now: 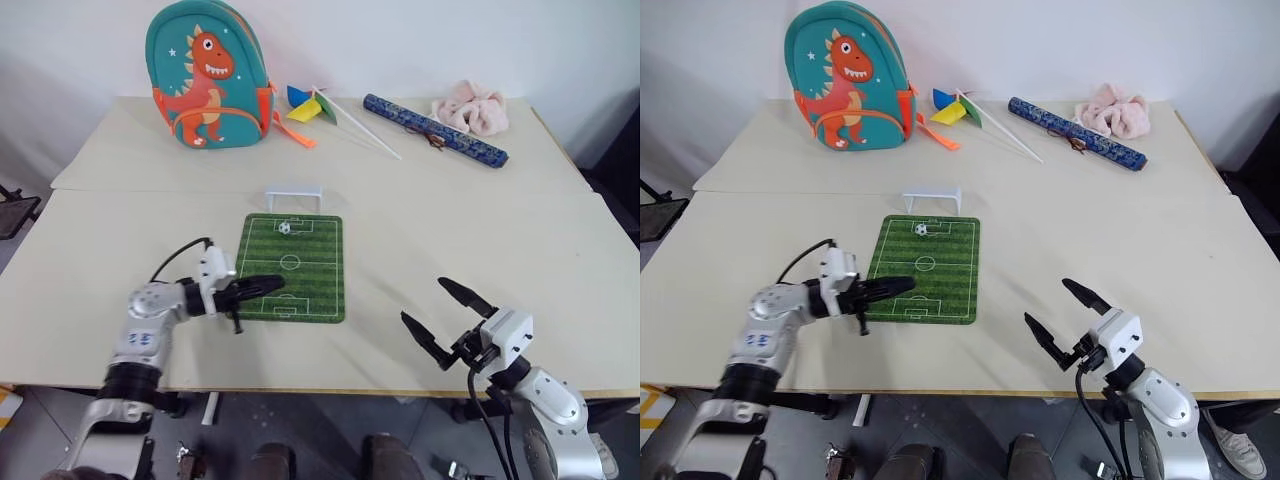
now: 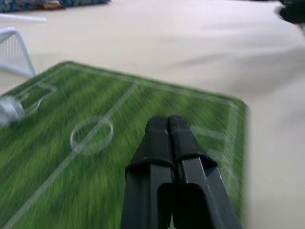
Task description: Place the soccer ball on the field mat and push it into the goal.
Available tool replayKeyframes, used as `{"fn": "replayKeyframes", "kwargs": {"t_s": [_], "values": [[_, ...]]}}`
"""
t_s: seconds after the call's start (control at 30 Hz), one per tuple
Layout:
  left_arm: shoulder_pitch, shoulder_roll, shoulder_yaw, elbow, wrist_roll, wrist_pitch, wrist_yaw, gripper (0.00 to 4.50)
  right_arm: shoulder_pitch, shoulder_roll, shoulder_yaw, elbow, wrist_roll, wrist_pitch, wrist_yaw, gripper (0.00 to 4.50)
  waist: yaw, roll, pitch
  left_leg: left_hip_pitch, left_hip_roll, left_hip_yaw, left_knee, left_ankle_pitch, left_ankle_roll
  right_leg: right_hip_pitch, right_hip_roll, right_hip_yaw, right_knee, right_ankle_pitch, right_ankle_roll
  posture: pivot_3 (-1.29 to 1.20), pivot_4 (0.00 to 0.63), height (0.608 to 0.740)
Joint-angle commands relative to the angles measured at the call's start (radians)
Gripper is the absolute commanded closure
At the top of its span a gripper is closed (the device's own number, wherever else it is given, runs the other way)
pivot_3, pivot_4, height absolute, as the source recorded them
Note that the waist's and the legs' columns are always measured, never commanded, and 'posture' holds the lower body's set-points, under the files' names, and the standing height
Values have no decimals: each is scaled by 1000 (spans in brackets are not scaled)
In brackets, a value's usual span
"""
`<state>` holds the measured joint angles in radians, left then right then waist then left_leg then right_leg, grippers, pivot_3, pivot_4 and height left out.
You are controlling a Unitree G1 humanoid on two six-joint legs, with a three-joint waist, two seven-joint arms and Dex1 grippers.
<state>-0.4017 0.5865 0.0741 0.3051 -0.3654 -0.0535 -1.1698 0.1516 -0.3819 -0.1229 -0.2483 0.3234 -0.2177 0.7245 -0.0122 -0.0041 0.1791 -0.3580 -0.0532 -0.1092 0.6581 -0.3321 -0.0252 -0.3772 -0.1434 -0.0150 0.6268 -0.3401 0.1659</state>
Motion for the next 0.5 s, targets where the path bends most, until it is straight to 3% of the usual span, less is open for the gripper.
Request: {"fn": "replayKeyframes", "kwargs": {"t_s": [0.03,0.2,0.33,0.5], "values": [[66,76,80,-86,-32,3,-8,4489,-2,-6,-4,-19,25,-22,10,0,5,0,0,0,0,0,0,0,0,0,0,0,0,0,0,0,150,740],[204,175,206,-94,-31,-5,33,4489,-33,-22,-27,20,38,-35,27,0,8,0,0,1,0,0,-3,0,0,0,0,1,-1,0,-1,0,150,740],[235,181,315,-55,-61,-5,113,4489,-47,-36,-29,39,36,-44,36,0,13,0,0,1,0,0,-3,0,0,0,0,0,-1,0,-1,0,150,740],[253,171,342,-32,-53,-13,137,4489,-59,-49,-17,54,35,-47,58,0,10,0,0,2,-1,0,-5,0,0,0,-1,0,-1,0,-1,0,150,740]]}}
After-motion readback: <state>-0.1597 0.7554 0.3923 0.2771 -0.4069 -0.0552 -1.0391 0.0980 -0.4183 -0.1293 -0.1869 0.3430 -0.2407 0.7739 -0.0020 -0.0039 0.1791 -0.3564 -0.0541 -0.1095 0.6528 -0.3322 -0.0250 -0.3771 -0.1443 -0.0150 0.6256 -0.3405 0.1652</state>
